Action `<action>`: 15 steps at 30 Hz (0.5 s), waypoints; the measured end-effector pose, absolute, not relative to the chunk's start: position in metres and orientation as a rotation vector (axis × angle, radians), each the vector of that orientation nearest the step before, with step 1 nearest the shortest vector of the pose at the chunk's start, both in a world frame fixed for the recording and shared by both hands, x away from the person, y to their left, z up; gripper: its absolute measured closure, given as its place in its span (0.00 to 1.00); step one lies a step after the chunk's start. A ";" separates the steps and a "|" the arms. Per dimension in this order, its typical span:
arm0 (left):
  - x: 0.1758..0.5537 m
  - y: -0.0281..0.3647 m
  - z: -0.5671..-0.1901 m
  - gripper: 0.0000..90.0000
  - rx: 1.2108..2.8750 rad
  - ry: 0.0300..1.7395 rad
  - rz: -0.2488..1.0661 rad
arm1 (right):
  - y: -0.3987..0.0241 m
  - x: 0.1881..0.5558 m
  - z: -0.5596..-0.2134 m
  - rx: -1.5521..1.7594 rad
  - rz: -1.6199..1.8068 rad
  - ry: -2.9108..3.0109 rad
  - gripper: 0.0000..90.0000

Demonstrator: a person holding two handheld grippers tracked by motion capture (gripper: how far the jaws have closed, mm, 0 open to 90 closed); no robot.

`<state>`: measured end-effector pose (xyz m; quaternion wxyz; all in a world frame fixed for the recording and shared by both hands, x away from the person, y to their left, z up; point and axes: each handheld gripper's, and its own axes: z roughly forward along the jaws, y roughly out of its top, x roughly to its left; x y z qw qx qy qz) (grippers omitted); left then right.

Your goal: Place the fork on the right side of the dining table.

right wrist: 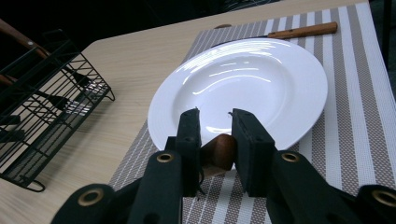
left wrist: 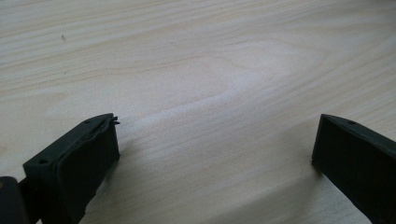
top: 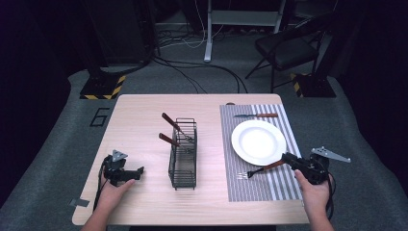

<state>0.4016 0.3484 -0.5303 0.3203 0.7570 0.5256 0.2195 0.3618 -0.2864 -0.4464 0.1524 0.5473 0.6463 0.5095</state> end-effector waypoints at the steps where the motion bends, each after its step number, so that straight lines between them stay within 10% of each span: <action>1: 0.402 0.348 -0.530 0.00 1.989 1.382 0.577 | -0.286 0.362 -0.446 1.570 1.462 1.854 0.81; 15: 0.402 0.348 -0.530 0.00 1.989 1.382 0.577 | -0.300 0.367 -0.470 1.664 1.468 1.822 0.78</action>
